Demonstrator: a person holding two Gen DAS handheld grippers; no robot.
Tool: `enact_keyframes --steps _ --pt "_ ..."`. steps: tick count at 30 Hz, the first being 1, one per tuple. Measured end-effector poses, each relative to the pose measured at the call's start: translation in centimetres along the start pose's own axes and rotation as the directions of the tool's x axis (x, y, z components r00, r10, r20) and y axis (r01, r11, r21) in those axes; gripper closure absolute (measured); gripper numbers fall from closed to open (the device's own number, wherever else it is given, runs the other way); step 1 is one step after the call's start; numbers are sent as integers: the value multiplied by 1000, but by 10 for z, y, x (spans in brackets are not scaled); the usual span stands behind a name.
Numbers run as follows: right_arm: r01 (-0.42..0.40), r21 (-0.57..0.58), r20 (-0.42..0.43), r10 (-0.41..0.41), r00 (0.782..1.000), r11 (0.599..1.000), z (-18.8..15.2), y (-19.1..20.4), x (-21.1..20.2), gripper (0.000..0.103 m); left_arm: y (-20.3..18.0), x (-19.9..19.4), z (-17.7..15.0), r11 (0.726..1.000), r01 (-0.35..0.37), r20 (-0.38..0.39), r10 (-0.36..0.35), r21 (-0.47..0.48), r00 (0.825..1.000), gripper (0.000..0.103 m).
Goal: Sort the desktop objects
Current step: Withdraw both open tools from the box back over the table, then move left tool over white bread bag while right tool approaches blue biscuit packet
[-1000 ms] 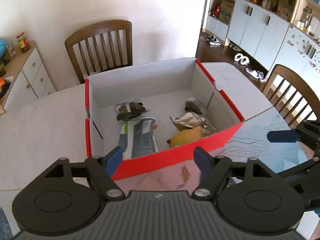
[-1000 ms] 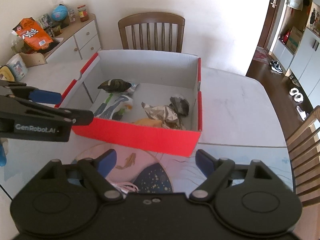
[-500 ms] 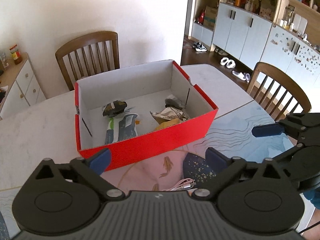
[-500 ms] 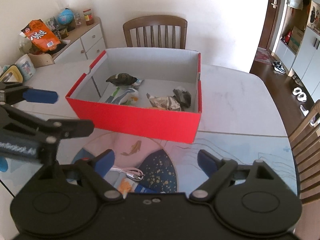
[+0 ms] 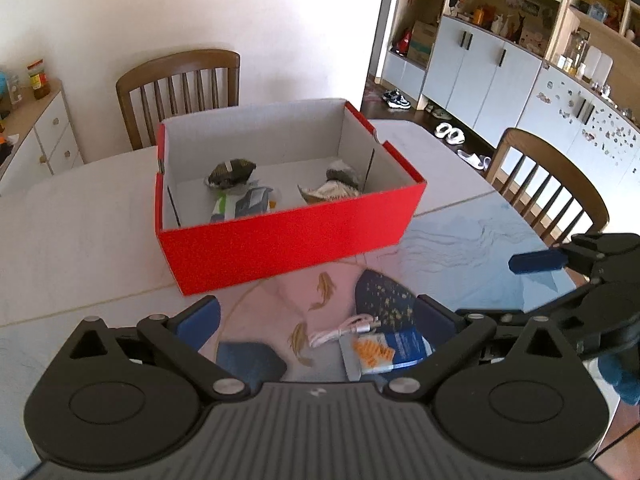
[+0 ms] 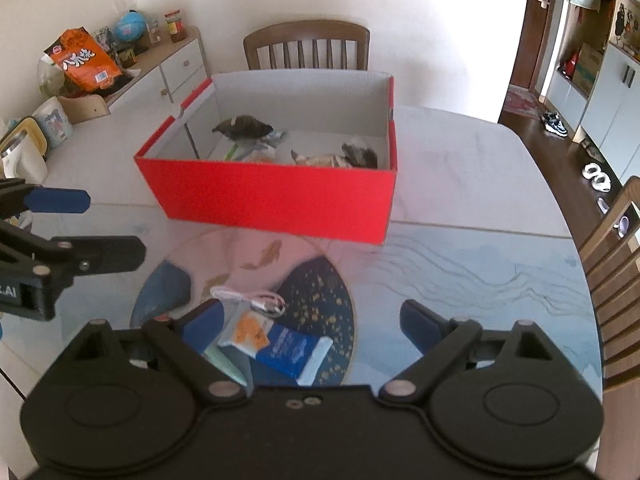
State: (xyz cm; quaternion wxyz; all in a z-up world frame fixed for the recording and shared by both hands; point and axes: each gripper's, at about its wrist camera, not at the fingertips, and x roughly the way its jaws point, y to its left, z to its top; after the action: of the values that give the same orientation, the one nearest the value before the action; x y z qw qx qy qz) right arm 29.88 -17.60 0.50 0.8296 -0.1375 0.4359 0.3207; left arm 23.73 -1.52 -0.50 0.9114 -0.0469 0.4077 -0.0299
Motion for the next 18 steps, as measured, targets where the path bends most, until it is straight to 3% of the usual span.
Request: enact_keyframes --steps 18 --pt "-16 35 -8 16 1000 999 -24 -10 8 8 -35 -7 -78 997 25 -57 -20 75 998 0"
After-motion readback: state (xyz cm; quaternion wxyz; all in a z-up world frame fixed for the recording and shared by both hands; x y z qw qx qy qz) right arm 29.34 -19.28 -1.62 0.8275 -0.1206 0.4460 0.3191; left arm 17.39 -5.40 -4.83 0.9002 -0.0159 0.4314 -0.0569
